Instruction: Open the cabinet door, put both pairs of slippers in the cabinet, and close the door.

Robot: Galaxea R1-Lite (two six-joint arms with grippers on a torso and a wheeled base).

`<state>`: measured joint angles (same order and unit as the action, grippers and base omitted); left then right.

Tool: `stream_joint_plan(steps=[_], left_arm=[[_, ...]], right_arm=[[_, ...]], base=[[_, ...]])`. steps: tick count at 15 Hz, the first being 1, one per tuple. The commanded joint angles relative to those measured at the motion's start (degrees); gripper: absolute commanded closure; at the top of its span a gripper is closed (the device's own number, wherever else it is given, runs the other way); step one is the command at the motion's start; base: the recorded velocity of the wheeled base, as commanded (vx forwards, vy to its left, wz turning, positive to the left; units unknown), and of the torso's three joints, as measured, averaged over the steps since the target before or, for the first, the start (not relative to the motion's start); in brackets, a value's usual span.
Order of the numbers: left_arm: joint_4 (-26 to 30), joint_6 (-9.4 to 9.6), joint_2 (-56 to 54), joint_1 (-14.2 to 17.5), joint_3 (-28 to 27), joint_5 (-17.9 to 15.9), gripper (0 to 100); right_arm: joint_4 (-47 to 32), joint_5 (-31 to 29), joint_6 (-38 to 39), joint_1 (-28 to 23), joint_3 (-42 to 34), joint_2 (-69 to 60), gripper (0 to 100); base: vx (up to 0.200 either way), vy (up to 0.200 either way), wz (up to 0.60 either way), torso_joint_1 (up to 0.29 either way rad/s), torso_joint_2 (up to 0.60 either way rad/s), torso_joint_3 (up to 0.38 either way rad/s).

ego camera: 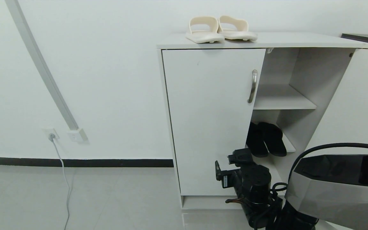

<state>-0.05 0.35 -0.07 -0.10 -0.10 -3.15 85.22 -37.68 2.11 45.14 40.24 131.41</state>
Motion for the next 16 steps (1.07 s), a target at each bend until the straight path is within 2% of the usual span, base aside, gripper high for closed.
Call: stream_joint_plan(steps=[1, 4, 7, 16], left_arm=[[-0.04, 0.00, 0.07, 0.01, 0.01, -0.02, 100], [-0.04, 0.00, 0.07, 0.01, 0.01, -0.02, 100], [-0.04, 0.00, 0.07, 0.01, 0.01, -0.02, 100], [-0.04, 0.00, 0.07, 0.01, 0.01, -0.02, 100]], right_arm=[[-0.15, -0.11, 0.00, 0.03, 0.01, 0.07, 0], [-0.15, -0.02, 0.00, 0.03, 0.01, 0.07, 0], [-0.15, -0.11, -0.09, 0.03, 0.01, 0.16, 0], [-0.06, -0.02, 0.00, 0.03, 0.01, 0.51, 0]], base=[[0.000, 0.000, 0.00, 0.000, 0.00, 0.000], [0.000, 0.000, 0.00, 0.015, -0.16, -0.224], [0.000, 0.000, 0.00, 0.041, -0.46, -0.357], [0.000, 0.000, 0.00, 0.129, -0.46, -0.339]])
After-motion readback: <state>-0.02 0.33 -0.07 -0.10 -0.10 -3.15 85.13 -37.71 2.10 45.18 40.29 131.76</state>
